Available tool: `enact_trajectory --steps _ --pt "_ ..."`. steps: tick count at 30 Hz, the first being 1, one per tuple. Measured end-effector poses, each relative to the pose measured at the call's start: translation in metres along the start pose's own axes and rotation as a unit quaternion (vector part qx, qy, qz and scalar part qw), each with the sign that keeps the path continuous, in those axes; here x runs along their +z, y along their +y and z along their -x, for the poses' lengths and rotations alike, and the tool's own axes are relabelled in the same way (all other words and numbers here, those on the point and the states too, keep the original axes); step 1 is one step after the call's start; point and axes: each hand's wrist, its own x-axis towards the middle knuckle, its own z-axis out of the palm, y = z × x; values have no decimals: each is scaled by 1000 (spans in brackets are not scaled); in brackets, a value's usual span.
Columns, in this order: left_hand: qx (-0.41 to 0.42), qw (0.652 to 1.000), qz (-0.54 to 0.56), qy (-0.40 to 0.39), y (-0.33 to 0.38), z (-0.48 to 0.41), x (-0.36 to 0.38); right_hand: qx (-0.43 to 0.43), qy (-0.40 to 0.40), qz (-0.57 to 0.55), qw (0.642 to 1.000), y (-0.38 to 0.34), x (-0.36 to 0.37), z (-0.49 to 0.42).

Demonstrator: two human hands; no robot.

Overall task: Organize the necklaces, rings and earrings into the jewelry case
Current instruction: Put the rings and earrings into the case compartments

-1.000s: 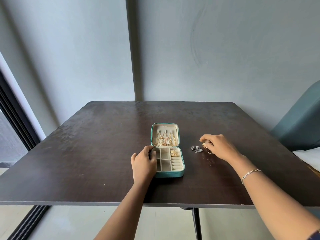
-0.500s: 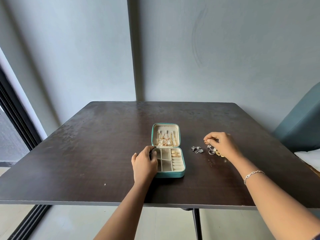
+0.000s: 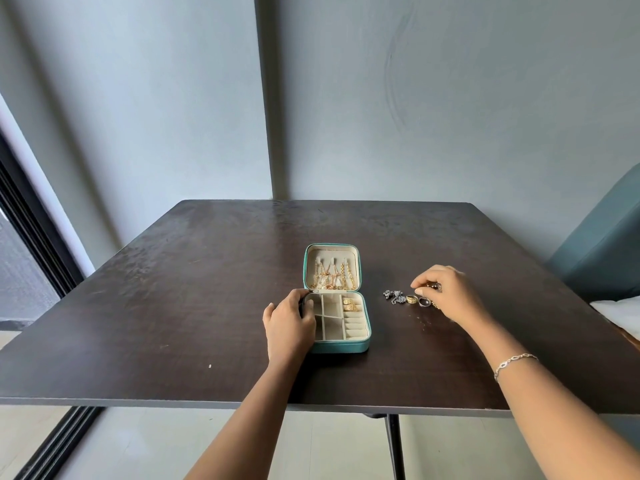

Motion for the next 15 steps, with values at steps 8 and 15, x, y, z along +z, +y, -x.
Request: enact_trajectory --steps 8,15 --pt "3 1000 4 9 -1 1 2 -13 -45 81 996 -2 4 7" --pt "40 998 38 34 -5 -1 5 6 -57 -128 990 -22 -3 7"
